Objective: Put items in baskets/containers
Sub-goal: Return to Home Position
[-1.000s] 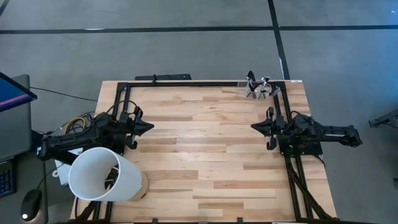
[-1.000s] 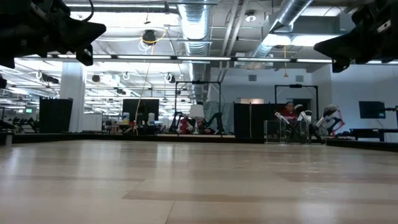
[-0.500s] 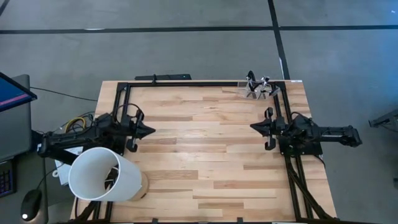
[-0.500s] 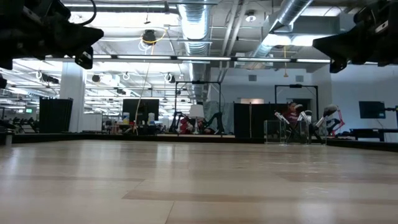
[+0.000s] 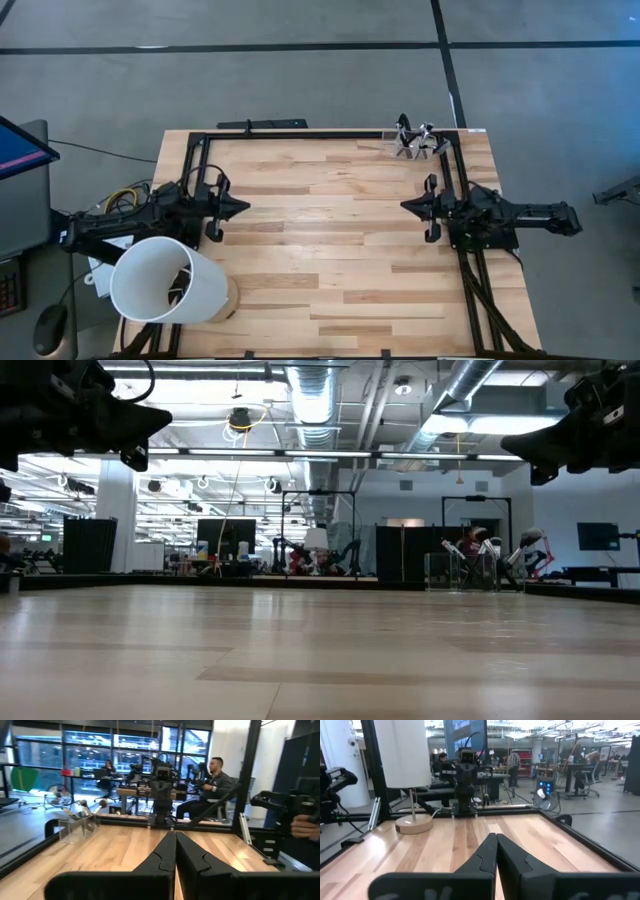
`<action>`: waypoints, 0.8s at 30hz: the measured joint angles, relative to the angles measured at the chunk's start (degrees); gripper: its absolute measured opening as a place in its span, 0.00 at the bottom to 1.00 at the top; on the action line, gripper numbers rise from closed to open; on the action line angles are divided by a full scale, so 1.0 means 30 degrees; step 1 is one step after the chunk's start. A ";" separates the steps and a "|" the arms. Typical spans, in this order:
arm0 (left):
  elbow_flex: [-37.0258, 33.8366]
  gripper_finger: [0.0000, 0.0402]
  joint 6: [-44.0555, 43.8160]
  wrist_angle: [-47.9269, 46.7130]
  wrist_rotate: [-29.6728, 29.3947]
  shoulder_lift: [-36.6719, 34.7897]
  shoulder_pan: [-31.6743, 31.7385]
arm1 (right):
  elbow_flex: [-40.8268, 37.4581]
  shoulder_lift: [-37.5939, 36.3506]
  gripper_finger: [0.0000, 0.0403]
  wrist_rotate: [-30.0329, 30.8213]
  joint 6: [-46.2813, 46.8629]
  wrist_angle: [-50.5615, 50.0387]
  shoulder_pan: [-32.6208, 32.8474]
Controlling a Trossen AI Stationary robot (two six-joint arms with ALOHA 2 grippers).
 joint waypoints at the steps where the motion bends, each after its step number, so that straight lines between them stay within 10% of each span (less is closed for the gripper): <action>1: 0.0000 0.01 -0.0074 0.0000 -0.0195 0.0000 -0.0046 | 0.0000 0.0000 0.00 0.0000 0.0000 -0.0113 0.0000; 24: 0.0007 0.03 -0.0275 0.0263 -0.0685 0.1049 -0.0406 | -0.0022 0.0000 0.00 0.0007 0.0000 -0.0185 0.0000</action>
